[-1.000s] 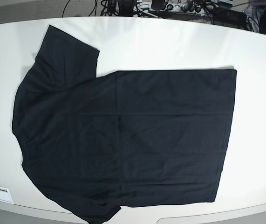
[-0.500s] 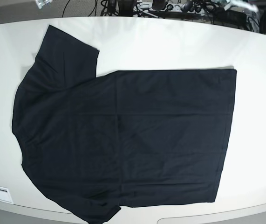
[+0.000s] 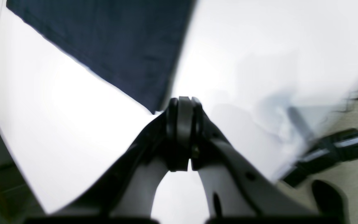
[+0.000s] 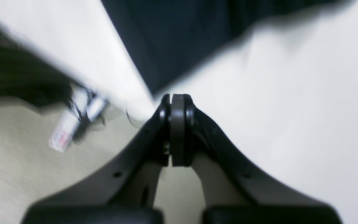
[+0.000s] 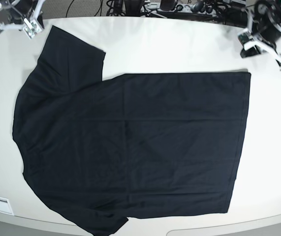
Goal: Fold the T-shirt properly
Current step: 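Move both grippers down to the shirt's shoulder corners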
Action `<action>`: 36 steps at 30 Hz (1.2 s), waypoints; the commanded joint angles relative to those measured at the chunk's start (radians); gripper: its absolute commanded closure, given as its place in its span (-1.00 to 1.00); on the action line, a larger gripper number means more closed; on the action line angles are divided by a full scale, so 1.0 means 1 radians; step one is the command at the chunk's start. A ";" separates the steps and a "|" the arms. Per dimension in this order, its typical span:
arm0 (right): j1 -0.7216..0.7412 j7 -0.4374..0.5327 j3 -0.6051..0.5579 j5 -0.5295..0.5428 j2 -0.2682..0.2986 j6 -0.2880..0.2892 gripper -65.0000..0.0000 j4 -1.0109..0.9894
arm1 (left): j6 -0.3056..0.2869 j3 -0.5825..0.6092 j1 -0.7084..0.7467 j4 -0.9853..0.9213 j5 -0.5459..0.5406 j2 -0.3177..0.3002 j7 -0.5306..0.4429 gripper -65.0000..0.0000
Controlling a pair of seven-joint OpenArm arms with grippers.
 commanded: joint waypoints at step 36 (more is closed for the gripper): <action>0.248 0.062 -0.328 -0.203 -0.062 0.053 -0.03 -0.124 | -0.026 1.036 -0.975 -0.435 0.243 -0.264 -0.220 1.00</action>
